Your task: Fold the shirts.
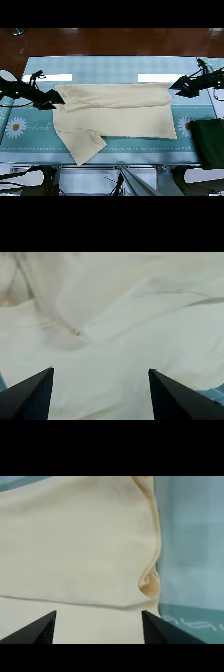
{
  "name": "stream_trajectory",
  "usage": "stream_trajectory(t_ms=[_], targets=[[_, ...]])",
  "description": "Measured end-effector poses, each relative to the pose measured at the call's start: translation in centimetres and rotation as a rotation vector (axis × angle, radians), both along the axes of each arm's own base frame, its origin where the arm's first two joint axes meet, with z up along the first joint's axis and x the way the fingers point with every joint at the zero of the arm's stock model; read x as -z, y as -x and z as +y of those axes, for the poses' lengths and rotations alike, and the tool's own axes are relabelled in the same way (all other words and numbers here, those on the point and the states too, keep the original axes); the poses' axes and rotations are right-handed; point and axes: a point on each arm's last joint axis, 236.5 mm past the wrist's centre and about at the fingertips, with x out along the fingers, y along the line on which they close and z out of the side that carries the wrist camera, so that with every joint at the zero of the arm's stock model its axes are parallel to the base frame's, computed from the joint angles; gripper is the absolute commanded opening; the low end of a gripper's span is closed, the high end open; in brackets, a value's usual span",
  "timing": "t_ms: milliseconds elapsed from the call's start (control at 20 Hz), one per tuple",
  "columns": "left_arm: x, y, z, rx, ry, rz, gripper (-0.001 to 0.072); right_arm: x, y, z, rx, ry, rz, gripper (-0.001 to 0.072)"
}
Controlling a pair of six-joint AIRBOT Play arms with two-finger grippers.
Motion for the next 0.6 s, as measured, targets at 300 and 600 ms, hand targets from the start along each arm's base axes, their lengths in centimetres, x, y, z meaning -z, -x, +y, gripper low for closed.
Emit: stream_trajectory(t_ms=[300, 600], targets=[[1.6, 9.0, 4.2, -0.13, -0.035, 0.164, 0.0704, -1.9, 6.3, -2.7, 0.165, 0.041, -0.039, 0.0615], [4.3, 14.9, 1.8, -0.243, 0.072, 0.251, 0.0702, -1.7, 10.0, 2.9, 0.212, -0.067, -0.108, 0.0615]])
